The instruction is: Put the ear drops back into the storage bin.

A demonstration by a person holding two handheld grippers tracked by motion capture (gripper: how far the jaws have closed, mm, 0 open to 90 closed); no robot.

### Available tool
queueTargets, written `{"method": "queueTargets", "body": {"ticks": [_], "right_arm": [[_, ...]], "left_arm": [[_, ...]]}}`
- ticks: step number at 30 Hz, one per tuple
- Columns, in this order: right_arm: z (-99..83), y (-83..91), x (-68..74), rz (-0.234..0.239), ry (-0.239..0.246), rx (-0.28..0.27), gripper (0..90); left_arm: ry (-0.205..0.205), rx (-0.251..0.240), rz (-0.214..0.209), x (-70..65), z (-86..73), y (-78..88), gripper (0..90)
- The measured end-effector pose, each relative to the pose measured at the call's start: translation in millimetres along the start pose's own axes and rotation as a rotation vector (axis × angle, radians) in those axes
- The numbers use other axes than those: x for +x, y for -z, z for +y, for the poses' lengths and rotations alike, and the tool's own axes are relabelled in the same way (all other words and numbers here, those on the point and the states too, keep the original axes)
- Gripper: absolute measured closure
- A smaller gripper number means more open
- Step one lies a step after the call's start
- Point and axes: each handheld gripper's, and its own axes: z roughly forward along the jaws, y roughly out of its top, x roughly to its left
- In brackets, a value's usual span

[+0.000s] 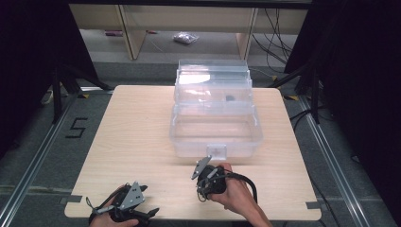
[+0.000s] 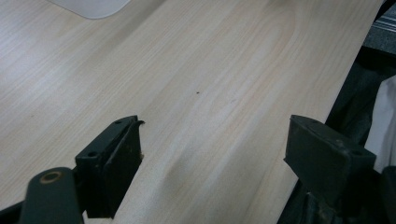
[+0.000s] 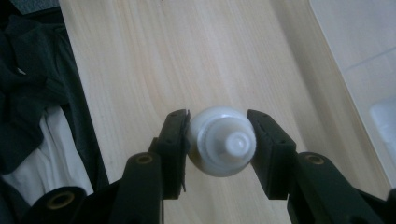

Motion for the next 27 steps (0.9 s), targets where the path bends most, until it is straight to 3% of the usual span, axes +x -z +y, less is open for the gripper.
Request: {"method": "queueTargets", "body": {"ticks": [8, 14, 15, 20, 27], "right_arm": [[-2.8, 9.9, -8.7, 0.008, -0.042, -0.013, 60.1], [-2.1, 12.4, -15.8, 0.018, -0.039, -0.016, 60.1], [-2.2, 15.2, -14.5, 0.018, -0.081, 0.006, 60.1], [-3.0, 20.0, -22.5, 0.019, -0.048, -0.009, 60.1], [-4.2, 34.3, -30.9, 0.01, -0.067, 0.002, 60.1]], "left_arm": [[-0.016, 0.014, 0.012, 1.5, -0.1, -0.1, 18.1], [-0.016, 0.016, 0.012, 1.9, -0.1, 0.3, 18.1], [-0.009, 0.01, 0.013, 1.3, -0.2, -0.2, 18.1], [-0.01, 0.01, 0.014, 1.3, -0.2, -0.3, 18.1], [0.01, 0.01, 0.014, 0.4, -0.7, -0.5, 18.1]]}}
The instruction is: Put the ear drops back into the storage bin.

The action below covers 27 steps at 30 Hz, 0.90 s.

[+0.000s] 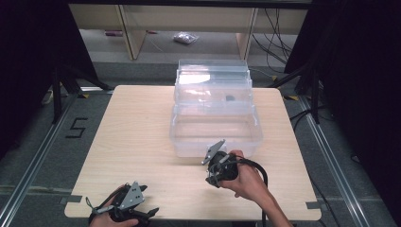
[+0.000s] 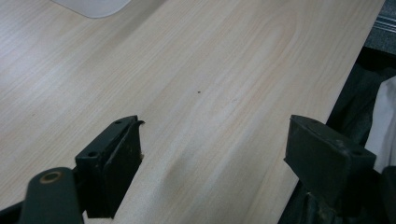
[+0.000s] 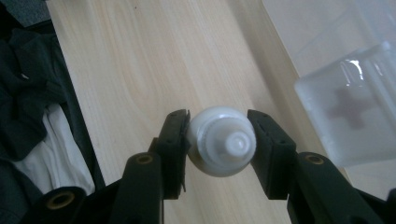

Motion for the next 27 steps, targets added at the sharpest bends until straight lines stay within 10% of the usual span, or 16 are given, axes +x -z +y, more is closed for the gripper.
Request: {"method": "queueTargets", "body": {"ticks": [27], "right_arm": [[1.5, 59.3, -32.2, -0.034, -0.05, 0.043, 60.1]], "left_arm": [[0.0, 0.001, -0.001, 0.2, 0.0, 0.0, 18.1]]}}
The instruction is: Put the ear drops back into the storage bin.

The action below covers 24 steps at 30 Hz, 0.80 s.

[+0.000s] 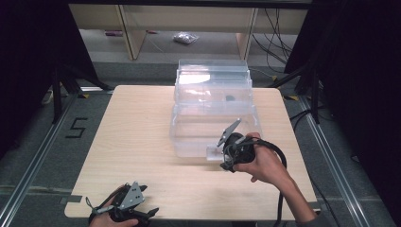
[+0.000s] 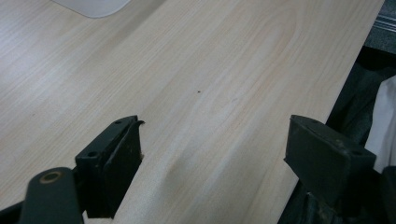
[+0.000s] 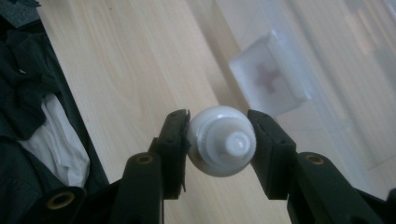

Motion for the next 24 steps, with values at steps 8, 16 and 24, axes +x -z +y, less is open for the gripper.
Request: {"method": "queueTargets", "body": {"ticks": [8, 16, 24], "right_arm": [[-3.1, 13.1, -23.3, -0.037, -0.054, 0.016, 60.1], [-5.4, 23.8, -45.0, -0.06, -0.106, 0.018, 60.2], [-6.5, 24.9, -65.7, -0.081, -0.149, 0.021, 60.1]], "left_arm": [[0.0, 0.0, 0.0, -0.2, -0.1, -0.1, 18.0], [-0.003, 0.004, -0.002, 0.3, 0.0, 0.0, 18.0], [-0.019, 0.005, -0.009, 1.7, 0.4, 0.9, 18.0]]}}
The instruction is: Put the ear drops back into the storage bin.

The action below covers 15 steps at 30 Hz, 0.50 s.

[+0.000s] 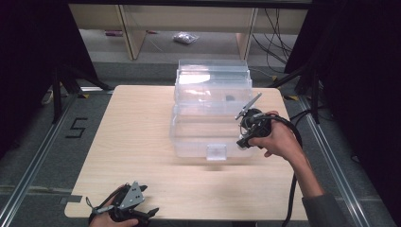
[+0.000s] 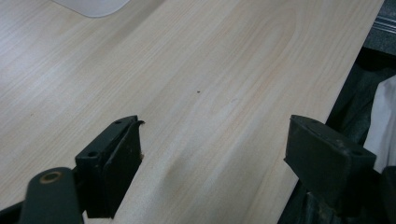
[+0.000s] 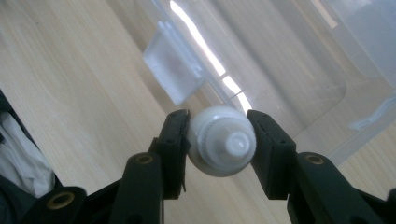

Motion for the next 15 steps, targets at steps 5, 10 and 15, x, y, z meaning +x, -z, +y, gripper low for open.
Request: {"method": "queueTargets", "body": {"ticks": [5, 10, 15], "right_arm": [[1.4, 0.2, -10.2, 0.001, -0.03, 0.0, 60.1], [4.7, -0.5, -23.9, -0.008, -0.056, -0.001, 60.1], [10.5, -6.7, -37.2, -0.021, -0.093, 0.014, 60.2]], "left_arm": [[0.001, -0.001, -0.001, 0.1, -0.1, -0.3, 18.1], [0.0, -0.001, 0.001, 0.4, -0.1, -0.6, 18.0], [0.002, -0.002, 0.002, 0.1, -0.1, -0.6, 18.0]]}}
